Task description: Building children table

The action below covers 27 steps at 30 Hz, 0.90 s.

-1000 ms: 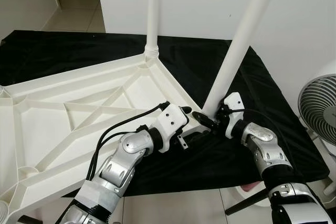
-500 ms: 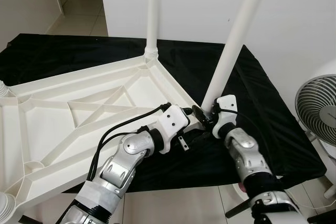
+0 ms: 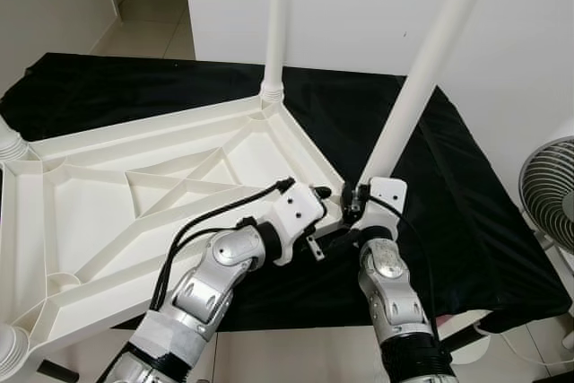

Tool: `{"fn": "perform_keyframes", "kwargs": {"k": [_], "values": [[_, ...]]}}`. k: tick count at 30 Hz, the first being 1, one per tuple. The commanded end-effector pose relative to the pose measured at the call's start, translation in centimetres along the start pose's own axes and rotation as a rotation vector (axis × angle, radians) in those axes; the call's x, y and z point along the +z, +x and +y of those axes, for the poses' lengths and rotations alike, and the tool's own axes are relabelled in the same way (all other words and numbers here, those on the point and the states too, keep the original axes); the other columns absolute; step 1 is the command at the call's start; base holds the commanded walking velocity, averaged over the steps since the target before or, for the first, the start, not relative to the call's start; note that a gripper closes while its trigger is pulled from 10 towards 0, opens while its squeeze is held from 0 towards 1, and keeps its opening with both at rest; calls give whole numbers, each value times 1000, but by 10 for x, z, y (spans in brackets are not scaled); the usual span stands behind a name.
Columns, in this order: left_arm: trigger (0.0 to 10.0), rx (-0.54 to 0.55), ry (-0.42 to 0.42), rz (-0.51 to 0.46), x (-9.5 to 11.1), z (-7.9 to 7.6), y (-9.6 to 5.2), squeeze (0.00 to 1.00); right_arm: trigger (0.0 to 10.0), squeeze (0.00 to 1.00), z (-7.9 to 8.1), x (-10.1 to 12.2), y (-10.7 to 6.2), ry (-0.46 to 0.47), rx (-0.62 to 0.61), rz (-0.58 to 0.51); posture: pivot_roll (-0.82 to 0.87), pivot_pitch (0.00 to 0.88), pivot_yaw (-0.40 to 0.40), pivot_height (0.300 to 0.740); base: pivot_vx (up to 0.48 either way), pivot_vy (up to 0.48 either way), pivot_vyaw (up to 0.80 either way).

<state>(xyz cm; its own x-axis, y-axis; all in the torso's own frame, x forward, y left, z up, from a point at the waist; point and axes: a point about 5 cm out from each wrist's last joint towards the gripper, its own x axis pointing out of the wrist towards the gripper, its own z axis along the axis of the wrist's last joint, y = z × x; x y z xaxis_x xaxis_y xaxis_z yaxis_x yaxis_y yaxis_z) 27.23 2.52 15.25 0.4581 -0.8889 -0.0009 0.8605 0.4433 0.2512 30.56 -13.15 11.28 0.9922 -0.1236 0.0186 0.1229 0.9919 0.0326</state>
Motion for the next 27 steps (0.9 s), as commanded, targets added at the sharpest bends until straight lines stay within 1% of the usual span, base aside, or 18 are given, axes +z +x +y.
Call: {"fn": "perform_keyframes", "kwargs": {"k": [1, 3, 4, 8, 10, 11, 12, 13, 14, 15, 16, 18, 19, 20, 21, 22, 24, 27], "values": [[10000, -38, 1, 4, -1, -4, 0, 0, 10000, 765, -13, -14, -4, 6, -47, 71, 93, 7, -49, 740, 0, 0, 0], [10000, -37, 1, 4, -1, -4, 0, 0, 10000, 765, -13, -13, -4, 11, -51, 70, 93, 7, -49, 740, 0, 0, 0], [10000, -34, 0, 4, -1, -4, 0, 0, 10000, 1000, -11, -8, -3, 29, -16, 37, 95, 8, -52, 740, 0, 0, 0], [10000, -32, -1, 2, -1, -4, 0, 0, 10000, 1000, -8, -1, -2, 62, 32, 5, 96, 8, -54, 740, 0, 0, 0], [10000, -30, -4, 3, -1, -4, 0, 0, 10000, 1000, -11, 10, 4, 50, 161, -43, 95, 12, -56, 740, 0, 0, 0], [10000, -30, -4, 3, -1, -4, 0, 0, 10000, 1000, -11, 10, 4, 50, 161, -43, 95, 12, -56, 740, 0, 0, 0], [10000, -29, -4, 3, -1, -4, 0, 0, 10000, 1000, -13, 13, 7, 51, 220, -50, 95, 13, -58, 740, 0, 0, 0], [10000, -28, -5, 3, -1, -4, -1, 0, 10000, 878, -15, 15, 9, 48, 261, -53, 95, 14, -58, 740, 0, 0, 0], [10000, -27, -5, 4, -1, -4, -1, 0, 10000, 0, -18, 17, 11, 47, 295, -51, 96, 15, -59, 740, 0, 0, 0], [10000, -25, -5, 4, -1, -4, -1, 0, 10000, 0, -21, 20, 13, 31, 341, -57, 98, 17, -59, 740, 0, 0, 0], [10000, -25, -5, 4, -1, -4, -1, 0, 10000, 0, -21, 20, 13, 31, 341, -57, 98, 17, -59, 740, 0, 0, 0], [10000, -23, -5, 4, -1, -4, -1, 0, 10000, 0, -24, 23, 15, 17, 387, -62, 98, 18, -59, 740, 0, 0, 0], [10000, -23, -5, 4, -1, -4, -1, 0, 10000, 0, -25, 25, 17, -4, 435, -61, 101, 19, -59, 740, 0, 0, 0], [10000, -23, -5, 4, -1, -4, -1, 0, 10000, 0, -25, 25, 17, -4, 435, -61, 101, 19, -59, 740, 0, 0, 0], [10000, -22, -5, 5, -1, -3, -1, 0, 10000, 0, -25, 25, 18, -33, 531, -43, 102, 20, -57, 740, 0, 0, 0], [10000, -22, -5, 5, -1, -3, -1, 0, 10000, 0, -25, 25, 18, -33, 531, -43, 102, 20, -57, 740, 0, 0, 0], [10000, -21, -3, 7, -1, -2, -1, 0, 10000, 0, -23, 21, 17, -81, 656, -16, 104, 20, -56, 740, 0, 0, 0], [10000, -20, -2, 7, -1, -2, -1, 0, 10000, 0, -22, 17, 16, -108, 726, 5, 108, 19, -55, 740, 0, 0, 0]]}}
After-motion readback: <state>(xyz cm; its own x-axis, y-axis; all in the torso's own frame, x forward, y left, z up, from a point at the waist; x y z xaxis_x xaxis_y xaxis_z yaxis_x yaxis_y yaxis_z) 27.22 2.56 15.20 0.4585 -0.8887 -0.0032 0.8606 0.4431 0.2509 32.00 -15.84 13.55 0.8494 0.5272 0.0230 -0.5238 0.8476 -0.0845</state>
